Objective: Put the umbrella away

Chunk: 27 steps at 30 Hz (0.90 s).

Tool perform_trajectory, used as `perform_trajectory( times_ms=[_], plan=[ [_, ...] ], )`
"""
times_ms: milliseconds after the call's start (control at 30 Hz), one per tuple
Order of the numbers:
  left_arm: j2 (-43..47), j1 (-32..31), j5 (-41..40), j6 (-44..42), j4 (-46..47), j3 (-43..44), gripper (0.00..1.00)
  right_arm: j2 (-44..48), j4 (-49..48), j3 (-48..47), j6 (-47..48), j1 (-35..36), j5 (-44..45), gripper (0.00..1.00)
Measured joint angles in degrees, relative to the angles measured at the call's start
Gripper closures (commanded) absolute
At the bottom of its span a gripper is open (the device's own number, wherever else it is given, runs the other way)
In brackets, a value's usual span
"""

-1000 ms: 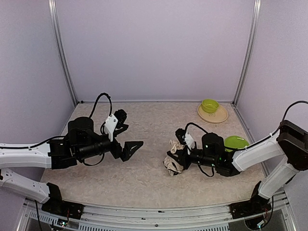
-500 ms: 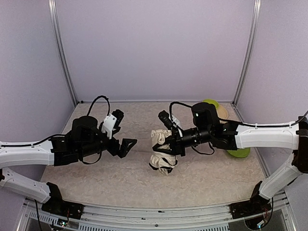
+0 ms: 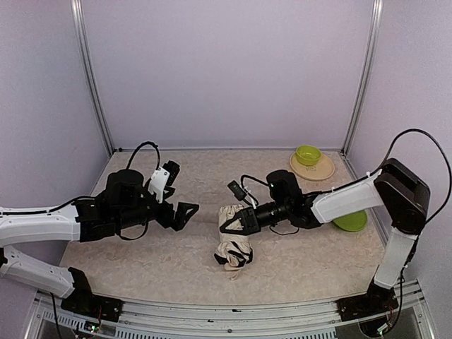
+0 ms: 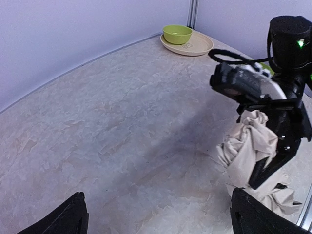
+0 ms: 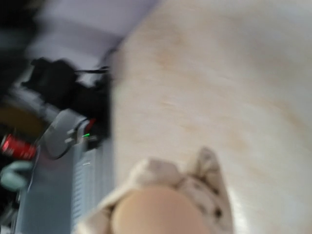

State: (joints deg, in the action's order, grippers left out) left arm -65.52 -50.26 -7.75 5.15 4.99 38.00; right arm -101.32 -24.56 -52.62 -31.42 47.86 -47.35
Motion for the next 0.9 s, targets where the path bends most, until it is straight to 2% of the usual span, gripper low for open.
perform_trajectory(
  times_ms=[133,233,400,500,533,567,700,900],
  plan=[
    [-1.5,0.1,1.2,1.2,0.0,0.0,0.01,-8.7,-4.7,0.7,-5.4,-3.8,-0.5,0.74],
    [-4.0,0.1,2.9,3.3,0.6,-0.1,0.01,-12.4,-6.9,0.5,-8.8,-5.8,-1.6,0.56],
    [-11.8,0.1,8.0,7.2,4.7,-1.0,0.01,-13.9,-6.7,0.3,-8.2,-7.4,-0.5,0.25],
    [-18.0,-0.4,10.6,8.6,6.2,-1.0,0.01,-14.3,-4.5,-0.4,-7.1,-8.2,1.4,0.18],
    [-20.0,-0.8,11.2,8.8,6.5,-0.9,0.01,-14.3,-3.4,-0.9,-6.6,-8.3,2.1,0.12],
    [-21.9,-1.3,11.7,8.8,6.5,-0.6,0.01,-14.3,-2.2,-1.4,-6.1,-8.5,3.1,0.01],
    [-27.9,-3.4,12.6,8.5,6.6,2.5,0.01,-13.4,1.2,-3.6,-4.3,-8.6,7.5,0.0],
    [-31.4,-4.3,13.8,8.0,8.3,5.9,0.01,-10.1,9.2,-4.1,-2.5,-8.7,15.3,0.0]
  ],
)
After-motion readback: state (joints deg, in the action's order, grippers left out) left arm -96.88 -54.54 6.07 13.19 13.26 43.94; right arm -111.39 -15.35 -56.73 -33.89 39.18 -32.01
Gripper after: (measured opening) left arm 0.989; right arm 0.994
